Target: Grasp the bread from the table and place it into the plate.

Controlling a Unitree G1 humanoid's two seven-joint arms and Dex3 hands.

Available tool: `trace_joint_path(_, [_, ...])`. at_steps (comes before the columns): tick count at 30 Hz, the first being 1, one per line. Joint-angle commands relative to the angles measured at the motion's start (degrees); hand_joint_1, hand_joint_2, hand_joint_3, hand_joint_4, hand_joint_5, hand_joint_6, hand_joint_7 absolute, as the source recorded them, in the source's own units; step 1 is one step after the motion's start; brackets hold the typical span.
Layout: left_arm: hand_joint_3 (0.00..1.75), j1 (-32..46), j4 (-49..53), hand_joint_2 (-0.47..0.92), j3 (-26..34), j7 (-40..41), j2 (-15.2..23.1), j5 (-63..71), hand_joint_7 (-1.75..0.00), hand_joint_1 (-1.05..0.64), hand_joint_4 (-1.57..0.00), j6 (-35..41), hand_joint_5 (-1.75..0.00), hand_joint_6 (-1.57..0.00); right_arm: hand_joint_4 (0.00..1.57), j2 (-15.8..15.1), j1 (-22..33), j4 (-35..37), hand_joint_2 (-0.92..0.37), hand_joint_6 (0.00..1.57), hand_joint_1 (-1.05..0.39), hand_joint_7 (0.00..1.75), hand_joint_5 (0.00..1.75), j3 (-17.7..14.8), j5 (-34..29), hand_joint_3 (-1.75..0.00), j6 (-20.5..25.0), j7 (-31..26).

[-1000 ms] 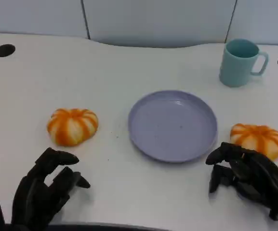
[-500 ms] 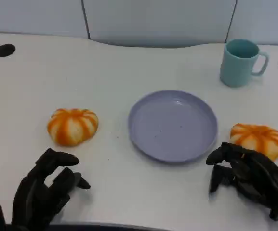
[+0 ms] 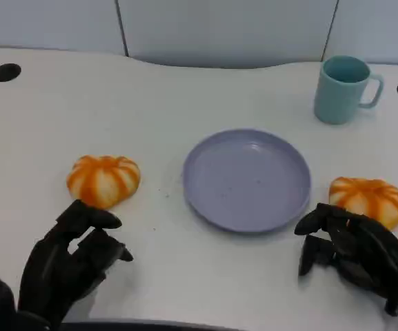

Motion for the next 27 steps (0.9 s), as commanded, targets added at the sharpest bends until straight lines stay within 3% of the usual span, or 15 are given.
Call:
trace_joint_path(1, [0.10,-0.39,-4.59,0.90,-1.44,3.79,2.76,4.87,-1.53,-0.60,-0.30,-2.09,-1.75,-0.24,0.59,-0.25,2.09,0.93,-0.92,0.73,-0.52,1.02,1.55,0.25,-0.45,-0.10,1.44,-0.54])
trace_joint_path(6, [0.07,-0.43,-9.08,0.90,-3.41,7.63,4.75,9.61,-1.44,-0.56,-0.26,-1.21,-1.72,-0.23,0.60,-0.30,2.15,1.13,-0.92,0.73,-0.52,1.02,1.56,0.50,-0.82,-0.12,0.61,-0.76])
trace_joint_path(11, [0.05,-3.49,-9.50,0.91,-5.81,16.24,9.42,23.24,-1.31,-0.57,-0.20,-5.61,-1.61,-0.23,0.61,-0.13,1.94,2.20,-0.92,0.73,-0.52,1.02,1.55,0.46,-0.86,-0.11,0.18,-0.80])
trace_joint_path(21, [0.01,-9.64,-10.73,0.92,-11.34,32.67,19.18,46.35,-1.03,-0.69,-0.07,-4.85,-1.59,-0.19,0.60,0.22,2.19,1.55,-0.92,0.73,-0.53,1.04,1.56,0.76,-0.88,-0.10,-0.21,-1.07])
trace_joint_path(27, [0.03,-12.46,-14.32,0.92,-15.43,37.50,23.75,58.25,-0.77,-0.74,0.00,3.16,-1.16,-0.14,0.61,0.33,1.91,1.48,-0.92,0.74,-0.52,1.02,1.57,0.74,-0.51,-0.06,1.72,-1.45])
